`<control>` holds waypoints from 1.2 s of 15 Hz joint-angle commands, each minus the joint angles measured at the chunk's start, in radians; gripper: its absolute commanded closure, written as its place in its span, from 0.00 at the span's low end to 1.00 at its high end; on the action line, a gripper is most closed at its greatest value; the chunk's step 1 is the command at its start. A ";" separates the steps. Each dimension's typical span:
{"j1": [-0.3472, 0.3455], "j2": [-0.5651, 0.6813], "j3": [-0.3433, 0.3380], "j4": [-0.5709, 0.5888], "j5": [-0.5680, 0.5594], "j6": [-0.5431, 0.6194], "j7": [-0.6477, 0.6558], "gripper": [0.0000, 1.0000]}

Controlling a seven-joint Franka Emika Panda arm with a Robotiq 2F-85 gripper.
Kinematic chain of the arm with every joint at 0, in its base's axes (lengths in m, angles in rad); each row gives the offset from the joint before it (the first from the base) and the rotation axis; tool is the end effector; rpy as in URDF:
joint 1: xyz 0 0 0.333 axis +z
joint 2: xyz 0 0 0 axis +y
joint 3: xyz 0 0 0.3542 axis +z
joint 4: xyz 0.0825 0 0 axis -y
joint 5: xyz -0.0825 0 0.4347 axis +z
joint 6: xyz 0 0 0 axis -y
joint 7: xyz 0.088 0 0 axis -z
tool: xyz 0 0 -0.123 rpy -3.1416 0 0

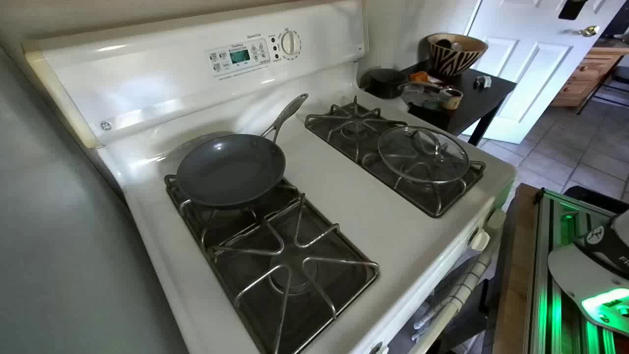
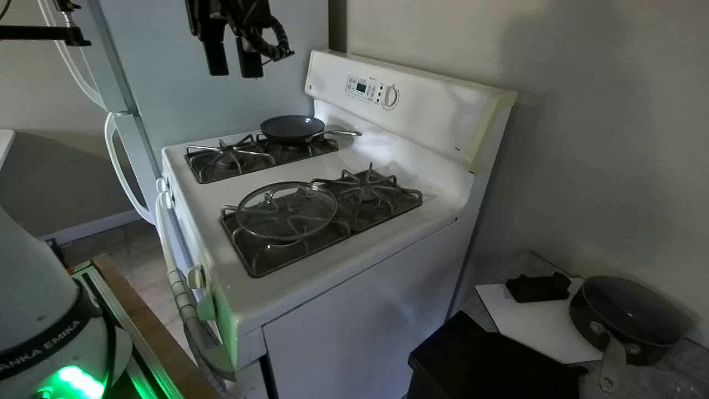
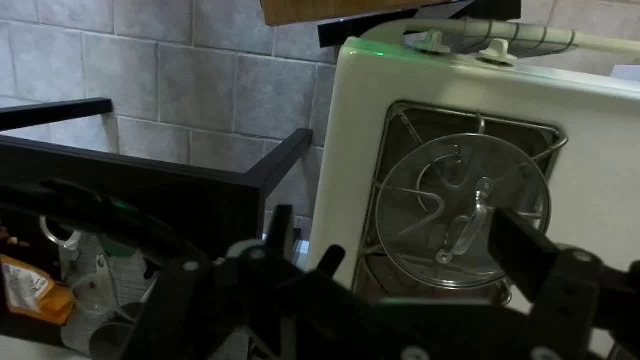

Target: Put the lid on the pan

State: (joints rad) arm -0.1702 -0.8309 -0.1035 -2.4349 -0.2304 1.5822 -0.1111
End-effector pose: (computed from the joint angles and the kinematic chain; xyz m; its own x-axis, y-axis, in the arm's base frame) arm 0.2971 -0.1206 0.5754 0.9913 -0.1253 -0.0413 -0.1179 -0.9817 0.1496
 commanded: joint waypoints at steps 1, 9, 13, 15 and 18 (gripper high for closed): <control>0.023 0.000 -0.015 0.003 -0.010 -0.006 0.013 0.00; 0.028 0.073 0.004 -0.033 0.033 0.054 0.119 0.00; 0.047 0.144 -0.002 -0.081 0.110 0.183 0.170 0.00; 0.054 0.176 0.005 -0.118 0.140 0.265 0.178 0.00; 0.063 0.216 0.020 -0.173 0.170 0.377 0.183 0.00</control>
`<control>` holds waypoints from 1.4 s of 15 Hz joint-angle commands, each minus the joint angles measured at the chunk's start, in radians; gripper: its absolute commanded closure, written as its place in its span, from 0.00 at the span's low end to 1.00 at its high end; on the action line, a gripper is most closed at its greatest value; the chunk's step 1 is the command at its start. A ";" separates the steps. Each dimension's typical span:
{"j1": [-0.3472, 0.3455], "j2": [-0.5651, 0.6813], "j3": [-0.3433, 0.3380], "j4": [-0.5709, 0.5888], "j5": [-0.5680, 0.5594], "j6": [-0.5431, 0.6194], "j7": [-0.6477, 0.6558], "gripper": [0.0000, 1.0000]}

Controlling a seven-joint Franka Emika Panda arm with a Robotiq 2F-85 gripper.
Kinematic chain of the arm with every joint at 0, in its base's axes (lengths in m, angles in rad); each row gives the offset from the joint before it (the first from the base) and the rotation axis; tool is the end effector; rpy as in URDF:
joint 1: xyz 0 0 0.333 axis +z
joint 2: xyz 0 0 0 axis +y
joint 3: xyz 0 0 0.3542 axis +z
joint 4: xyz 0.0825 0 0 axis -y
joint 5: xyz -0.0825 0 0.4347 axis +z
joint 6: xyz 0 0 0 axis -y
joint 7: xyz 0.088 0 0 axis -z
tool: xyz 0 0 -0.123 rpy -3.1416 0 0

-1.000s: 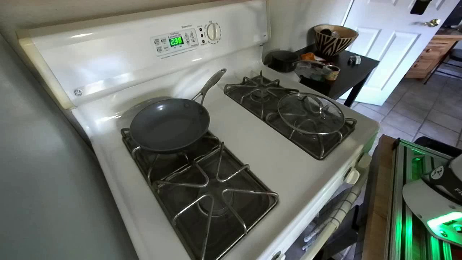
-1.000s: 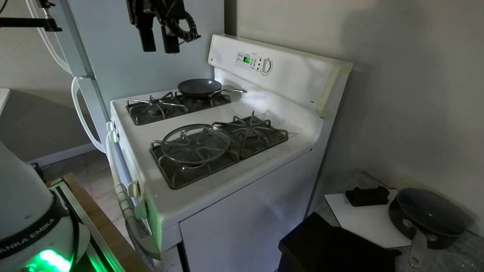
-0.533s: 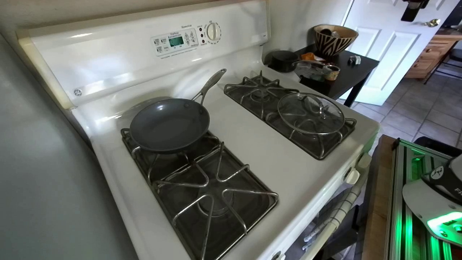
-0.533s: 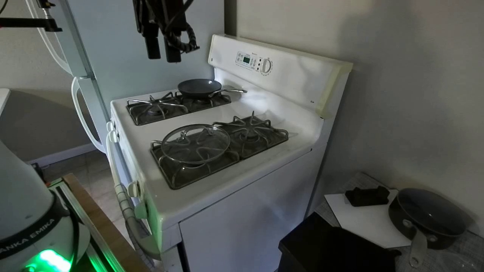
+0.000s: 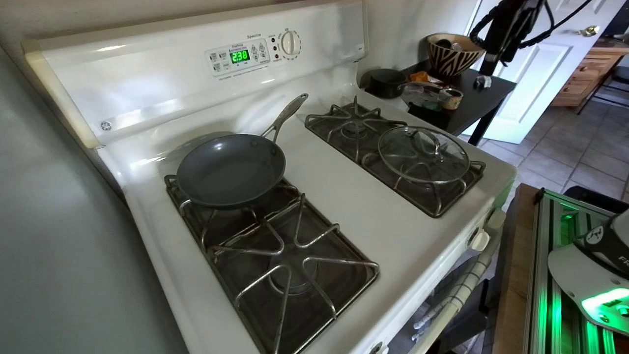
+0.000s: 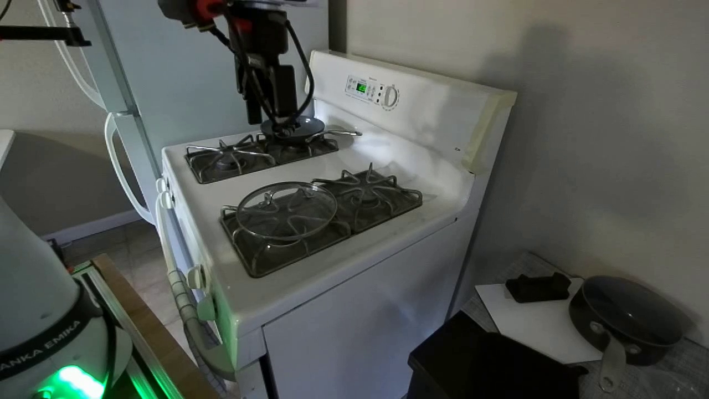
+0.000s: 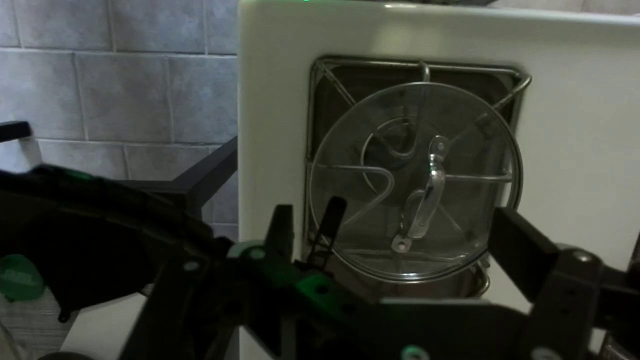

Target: Put the lid on the pan

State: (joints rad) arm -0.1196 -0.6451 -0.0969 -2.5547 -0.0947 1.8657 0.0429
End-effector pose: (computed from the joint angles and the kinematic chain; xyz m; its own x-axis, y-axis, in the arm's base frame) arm 0.3628 -0.0896 0.4710 0.9771 -0.2081 -0.0443 -0.2067 -0.9778 0.0330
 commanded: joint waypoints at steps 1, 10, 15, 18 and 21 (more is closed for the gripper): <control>0.015 0.041 0.021 -0.072 0.041 0.128 0.037 0.00; 0.025 0.182 0.110 -0.155 0.053 0.425 0.170 0.00; 0.018 0.289 0.153 -0.135 0.035 0.508 0.258 0.01; 0.018 0.346 0.163 -0.117 0.029 0.528 0.292 0.00; 0.013 0.384 0.168 -0.101 0.003 0.513 0.326 0.00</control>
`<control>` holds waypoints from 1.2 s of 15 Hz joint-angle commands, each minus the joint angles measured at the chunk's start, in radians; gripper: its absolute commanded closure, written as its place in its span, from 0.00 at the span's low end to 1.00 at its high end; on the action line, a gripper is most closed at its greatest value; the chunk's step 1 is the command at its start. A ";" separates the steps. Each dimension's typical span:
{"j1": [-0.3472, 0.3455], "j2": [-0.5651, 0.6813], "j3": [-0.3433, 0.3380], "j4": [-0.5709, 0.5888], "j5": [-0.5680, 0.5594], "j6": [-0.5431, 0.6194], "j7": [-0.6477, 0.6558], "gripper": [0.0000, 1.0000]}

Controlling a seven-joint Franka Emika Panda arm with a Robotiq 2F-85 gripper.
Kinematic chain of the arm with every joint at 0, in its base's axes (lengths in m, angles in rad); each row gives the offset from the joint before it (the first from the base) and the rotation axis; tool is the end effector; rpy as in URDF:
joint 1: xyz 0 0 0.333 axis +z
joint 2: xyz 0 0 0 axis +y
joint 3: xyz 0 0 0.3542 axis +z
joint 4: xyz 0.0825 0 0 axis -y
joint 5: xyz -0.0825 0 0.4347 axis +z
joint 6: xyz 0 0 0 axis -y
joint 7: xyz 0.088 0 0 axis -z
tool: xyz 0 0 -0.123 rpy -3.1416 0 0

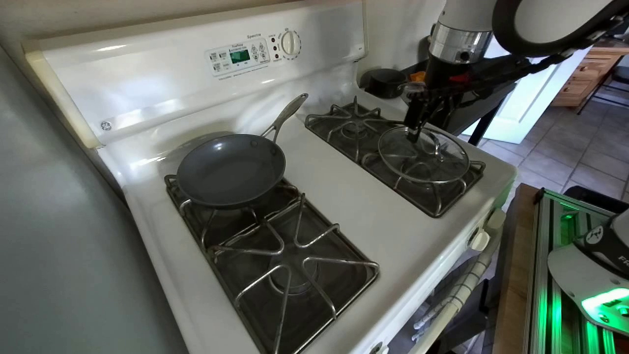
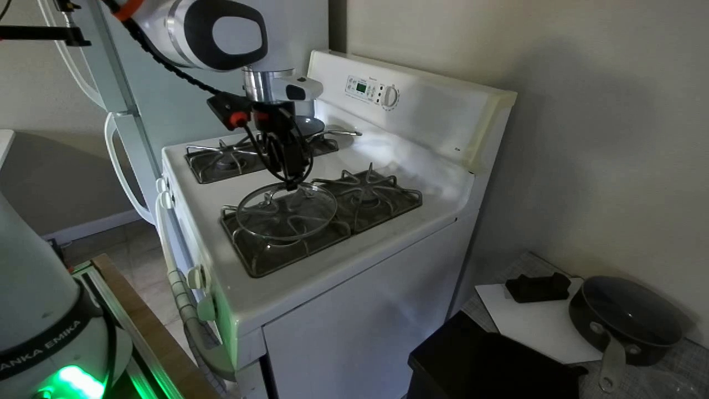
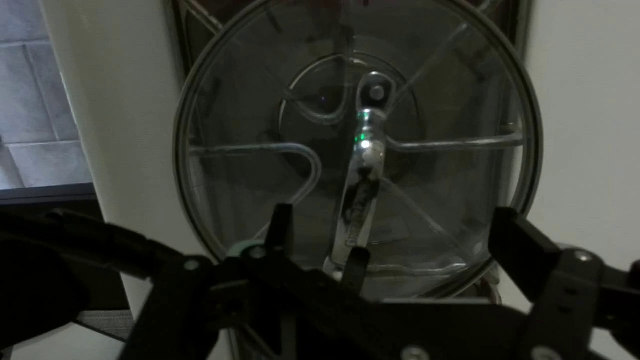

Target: Put the lid on the pan

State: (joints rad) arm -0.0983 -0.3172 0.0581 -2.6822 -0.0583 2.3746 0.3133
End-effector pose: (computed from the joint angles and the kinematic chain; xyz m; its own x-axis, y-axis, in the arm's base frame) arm 0.4202 -0.0196 0.3207 0.9509 -0.3086 0.0253 -0.3095 -0.9494 0.0537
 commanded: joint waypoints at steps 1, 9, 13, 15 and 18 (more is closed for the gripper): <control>-0.008 0.068 0.012 0.031 -0.040 0.010 0.065 0.01; -0.001 0.124 0.001 0.066 -0.074 -0.001 0.109 0.46; 0.001 0.135 -0.002 0.078 -0.084 -0.022 0.119 0.19; 0.001 0.135 -0.004 0.081 -0.091 -0.029 0.124 0.05; 0.001 0.128 -0.009 0.080 -0.090 -0.050 0.118 0.08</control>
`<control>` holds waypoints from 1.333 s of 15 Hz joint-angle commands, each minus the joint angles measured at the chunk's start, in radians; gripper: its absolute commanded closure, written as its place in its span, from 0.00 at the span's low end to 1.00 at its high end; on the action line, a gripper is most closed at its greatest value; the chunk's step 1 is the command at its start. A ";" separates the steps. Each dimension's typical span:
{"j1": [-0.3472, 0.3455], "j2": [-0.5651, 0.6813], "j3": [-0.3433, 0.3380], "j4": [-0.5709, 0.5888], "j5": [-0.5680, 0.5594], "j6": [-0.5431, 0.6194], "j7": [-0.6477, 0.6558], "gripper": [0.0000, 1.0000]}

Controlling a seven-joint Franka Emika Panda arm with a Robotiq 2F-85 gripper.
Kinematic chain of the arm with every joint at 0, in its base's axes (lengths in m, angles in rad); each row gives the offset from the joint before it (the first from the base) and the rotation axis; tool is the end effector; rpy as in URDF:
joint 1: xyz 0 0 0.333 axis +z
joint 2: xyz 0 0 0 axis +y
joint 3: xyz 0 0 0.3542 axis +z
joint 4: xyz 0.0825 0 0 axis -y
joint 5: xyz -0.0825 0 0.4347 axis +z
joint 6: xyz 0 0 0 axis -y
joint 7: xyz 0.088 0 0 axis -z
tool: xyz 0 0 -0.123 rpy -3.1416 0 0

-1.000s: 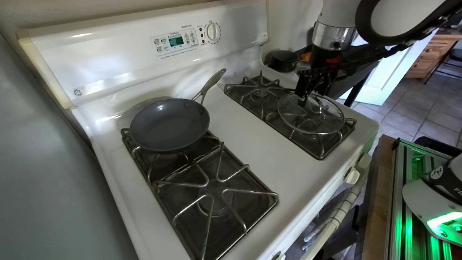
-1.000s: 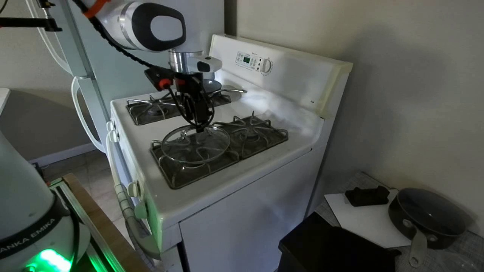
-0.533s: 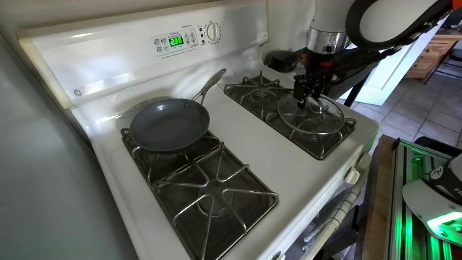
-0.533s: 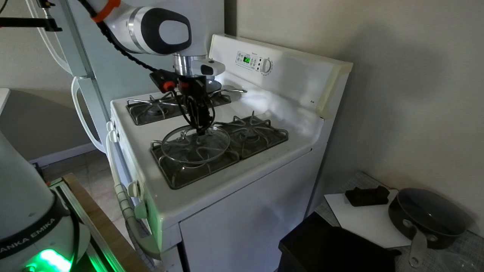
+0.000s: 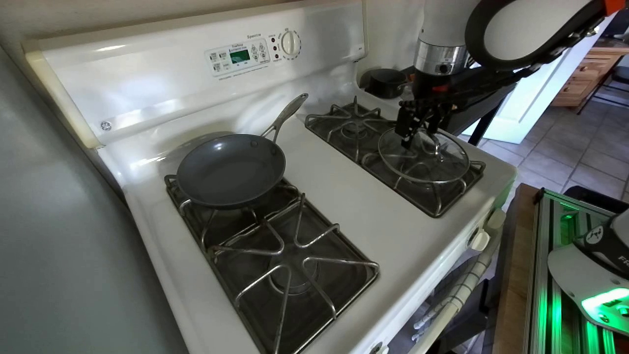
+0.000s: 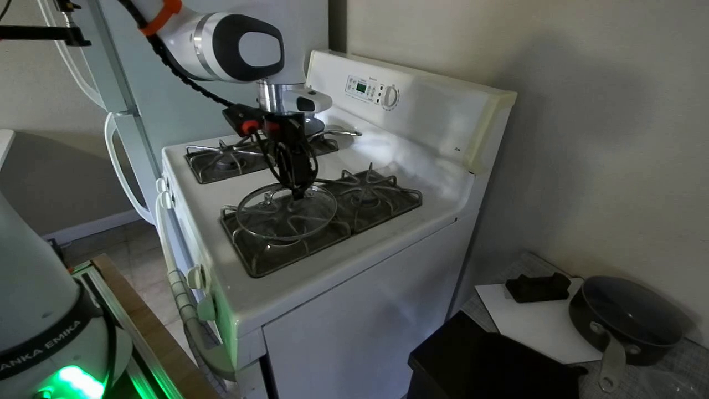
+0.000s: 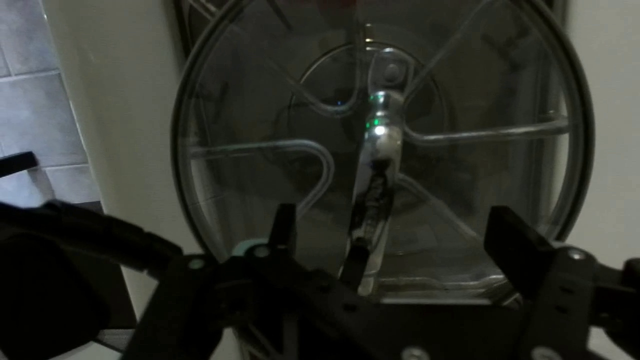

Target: Put the lid on the pan

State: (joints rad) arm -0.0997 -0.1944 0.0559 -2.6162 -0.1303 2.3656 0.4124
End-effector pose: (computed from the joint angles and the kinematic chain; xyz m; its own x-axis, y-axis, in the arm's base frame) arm 0.4416 -0.0233 0.2963 0.9347 -0.3549 -0.0177 -0.3508 -0.9296 0.1129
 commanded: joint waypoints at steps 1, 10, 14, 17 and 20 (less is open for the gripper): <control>0.003 0.003 -0.007 0.013 -0.019 -0.045 0.021 0.22; 0.009 -0.018 -0.005 0.006 -0.022 -0.075 0.022 0.93; 0.010 -0.014 -0.005 0.006 -0.018 -0.069 0.023 0.99; 0.011 -0.021 -0.004 0.007 -0.020 -0.073 0.025 0.99; 0.013 -0.038 -0.005 0.013 -0.013 -0.082 0.020 1.00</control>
State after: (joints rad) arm -0.0981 -0.2050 0.0526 -2.6124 -0.1428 2.3175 0.4145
